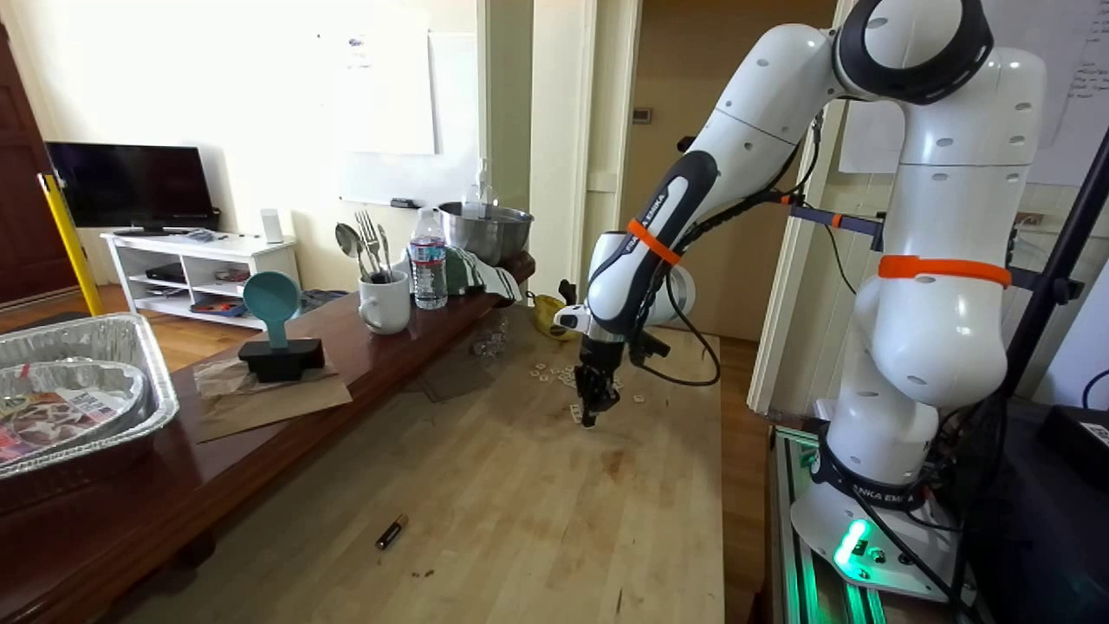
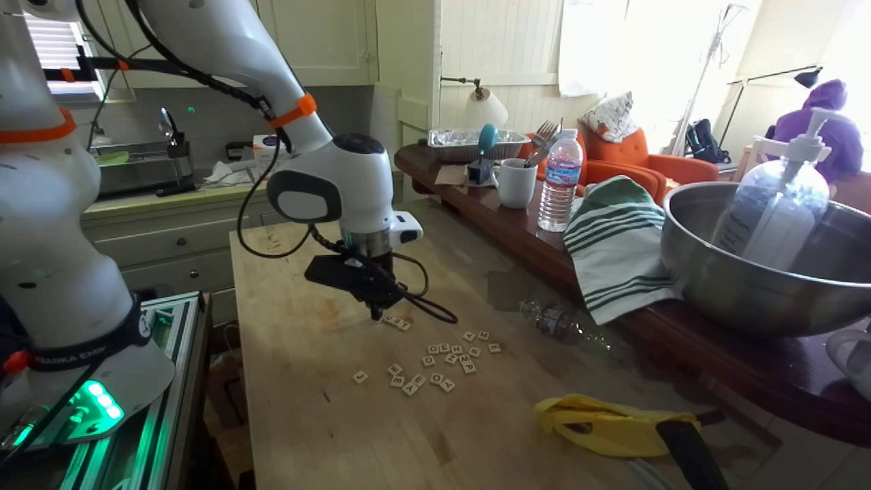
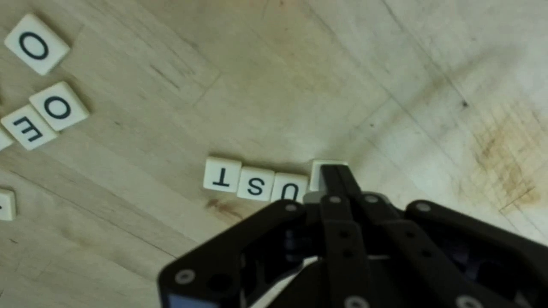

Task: Replace L with M on the letters on the left to spell the word MUST

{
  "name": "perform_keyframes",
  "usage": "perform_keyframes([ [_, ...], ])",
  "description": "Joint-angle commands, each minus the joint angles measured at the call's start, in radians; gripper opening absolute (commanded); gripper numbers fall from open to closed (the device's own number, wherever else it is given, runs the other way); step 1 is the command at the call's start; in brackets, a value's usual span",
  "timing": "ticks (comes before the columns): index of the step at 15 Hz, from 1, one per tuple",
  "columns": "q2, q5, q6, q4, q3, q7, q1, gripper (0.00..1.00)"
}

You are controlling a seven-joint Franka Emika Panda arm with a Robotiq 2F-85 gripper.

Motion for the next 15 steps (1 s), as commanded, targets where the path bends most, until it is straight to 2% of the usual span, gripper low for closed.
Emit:
perform_keyframes([
  [1, -0.016, -0.08, -0.044, -0.054, -0.001, -0.02, -0.06, 0.0],
  [4, -0.039, -0.15, -0.029, -0.076, -0.022, 0.008, -0.092, 0.0],
  [8, -0.026, -0.271, -0.008, -0.047, -0.071, 0.145, -0.151, 0.0],
  [10, -0.029, -0.29, -0.003, -0.045, -0.085, 0.206, -0.169, 0.0],
  [15, -0.092, -0.252, -0.018, -0.03, -0.08, 0.284, -0.176, 0.0],
])
